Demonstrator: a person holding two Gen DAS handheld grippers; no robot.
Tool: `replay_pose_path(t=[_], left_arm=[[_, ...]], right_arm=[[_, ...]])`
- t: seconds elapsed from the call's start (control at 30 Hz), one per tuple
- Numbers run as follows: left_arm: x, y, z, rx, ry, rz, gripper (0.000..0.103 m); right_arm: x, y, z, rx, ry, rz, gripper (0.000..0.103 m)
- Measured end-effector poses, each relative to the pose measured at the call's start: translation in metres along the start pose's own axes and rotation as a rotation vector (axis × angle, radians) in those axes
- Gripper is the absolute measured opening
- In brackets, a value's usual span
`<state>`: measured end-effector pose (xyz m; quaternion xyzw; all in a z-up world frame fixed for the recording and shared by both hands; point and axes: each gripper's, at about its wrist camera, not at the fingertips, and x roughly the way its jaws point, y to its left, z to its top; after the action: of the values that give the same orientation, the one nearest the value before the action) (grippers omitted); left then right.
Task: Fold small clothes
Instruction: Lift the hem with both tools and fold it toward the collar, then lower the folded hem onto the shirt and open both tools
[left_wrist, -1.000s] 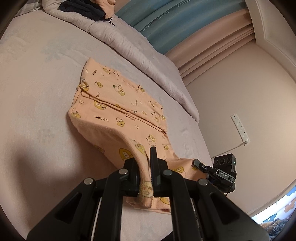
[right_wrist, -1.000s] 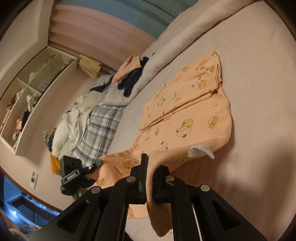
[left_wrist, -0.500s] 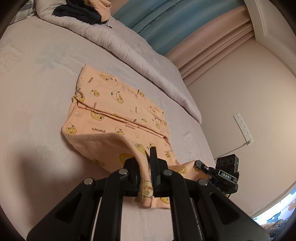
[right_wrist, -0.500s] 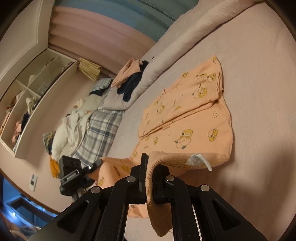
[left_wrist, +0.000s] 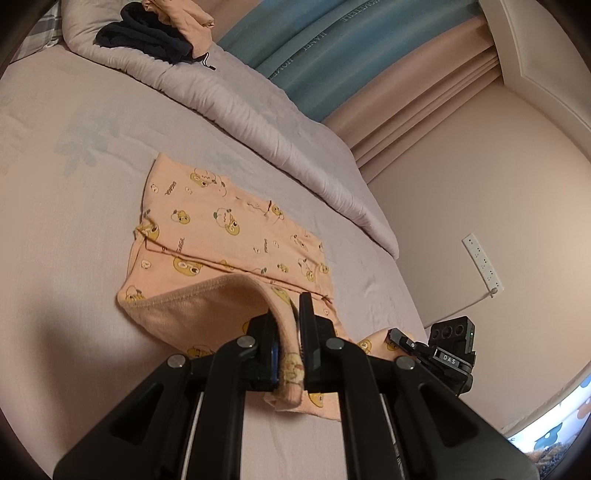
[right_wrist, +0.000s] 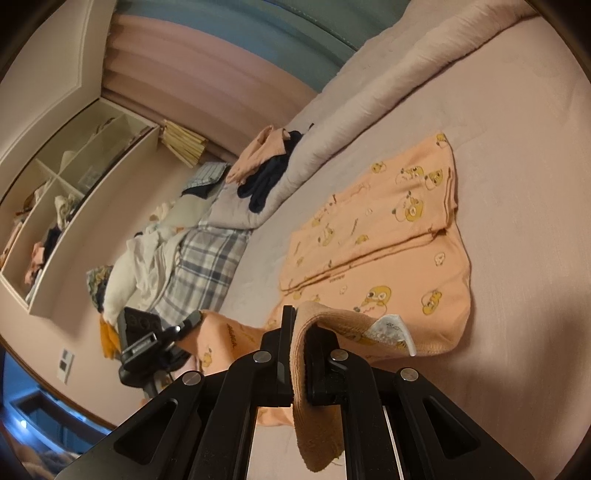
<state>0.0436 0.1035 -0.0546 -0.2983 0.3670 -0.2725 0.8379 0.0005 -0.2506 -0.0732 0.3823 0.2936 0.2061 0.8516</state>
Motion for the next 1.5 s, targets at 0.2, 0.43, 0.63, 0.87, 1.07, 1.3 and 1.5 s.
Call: replay_pose_path(t=[0.2,0.43,0.63,0.87,1.07,1.3,1.5], left_arm=[[0.004,0.001,0.013,0.013,-0.008,0.012,0.005],[0.013,0.011,0.031,-0.013,-0.013,0.003,0.005],[0.028,0.019,0.047,-0.029,-0.005,0.007,0.005],[0.042,0.035,0.07,-0.065,-0.019,0.021,0.005],[0.054,0.053,0.089,-0.115,-0.034,0.046,0.005],[0.073,0.08,0.106,-0.168,-0.039,0.077,0.005],[0.088,0.106,0.117,-0.207,-0.047,0.12,0.005]], right_arm=[[0.004,0.001,0.006,-0.015,-0.005,-0.007,0.007],[0.01,0.0,0.015,-0.035,-0.006,-0.031,0.007],[0.019,-0.002,0.029,-0.051,-0.005,-0.045,0.007],[0.025,-0.009,0.055,-0.055,-0.036,-0.053,0.007],[0.039,-0.021,0.081,-0.027,-0.055,-0.078,0.007],[0.061,-0.038,0.108,0.006,-0.058,-0.116,0.007],[0.07,-0.064,0.123,0.065,-0.085,-0.165,0.007]])
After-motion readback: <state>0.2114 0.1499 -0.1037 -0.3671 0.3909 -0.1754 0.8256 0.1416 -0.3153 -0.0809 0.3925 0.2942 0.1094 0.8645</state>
